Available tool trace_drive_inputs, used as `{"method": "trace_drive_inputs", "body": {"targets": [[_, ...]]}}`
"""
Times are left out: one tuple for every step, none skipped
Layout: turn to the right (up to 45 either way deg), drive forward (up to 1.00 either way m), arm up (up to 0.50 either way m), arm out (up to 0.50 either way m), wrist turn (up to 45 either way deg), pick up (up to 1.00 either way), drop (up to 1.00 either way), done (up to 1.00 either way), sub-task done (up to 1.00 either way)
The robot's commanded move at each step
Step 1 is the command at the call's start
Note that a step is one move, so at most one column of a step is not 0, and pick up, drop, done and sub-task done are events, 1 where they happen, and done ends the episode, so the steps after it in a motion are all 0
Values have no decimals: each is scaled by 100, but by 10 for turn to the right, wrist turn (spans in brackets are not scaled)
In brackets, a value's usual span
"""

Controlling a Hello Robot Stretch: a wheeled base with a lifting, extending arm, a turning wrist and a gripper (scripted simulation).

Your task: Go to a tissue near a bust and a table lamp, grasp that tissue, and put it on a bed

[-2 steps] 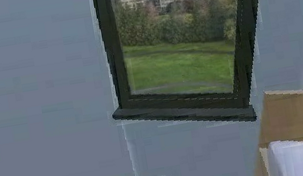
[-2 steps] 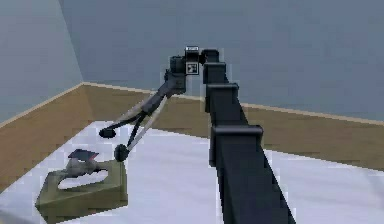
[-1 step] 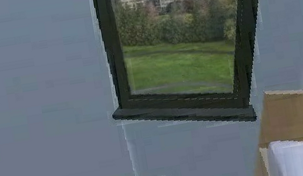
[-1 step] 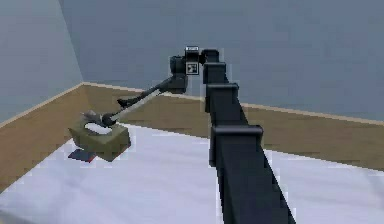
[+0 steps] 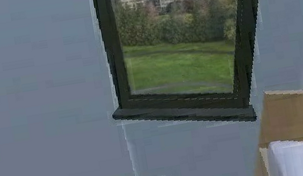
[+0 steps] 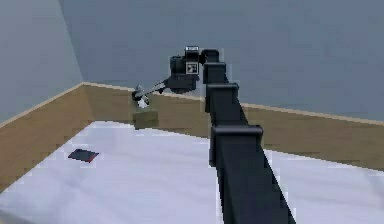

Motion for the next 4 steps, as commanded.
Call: {"method": "trace_drive_inputs", "body": {"targets": [[0,0,0,0,390,0,0,0,0],[0,0,-16,0,0,0,0,0,0],[0,0,-32,0,0,0,0,0,0],[0,0,0,0,0,0,100,0,0]]}}
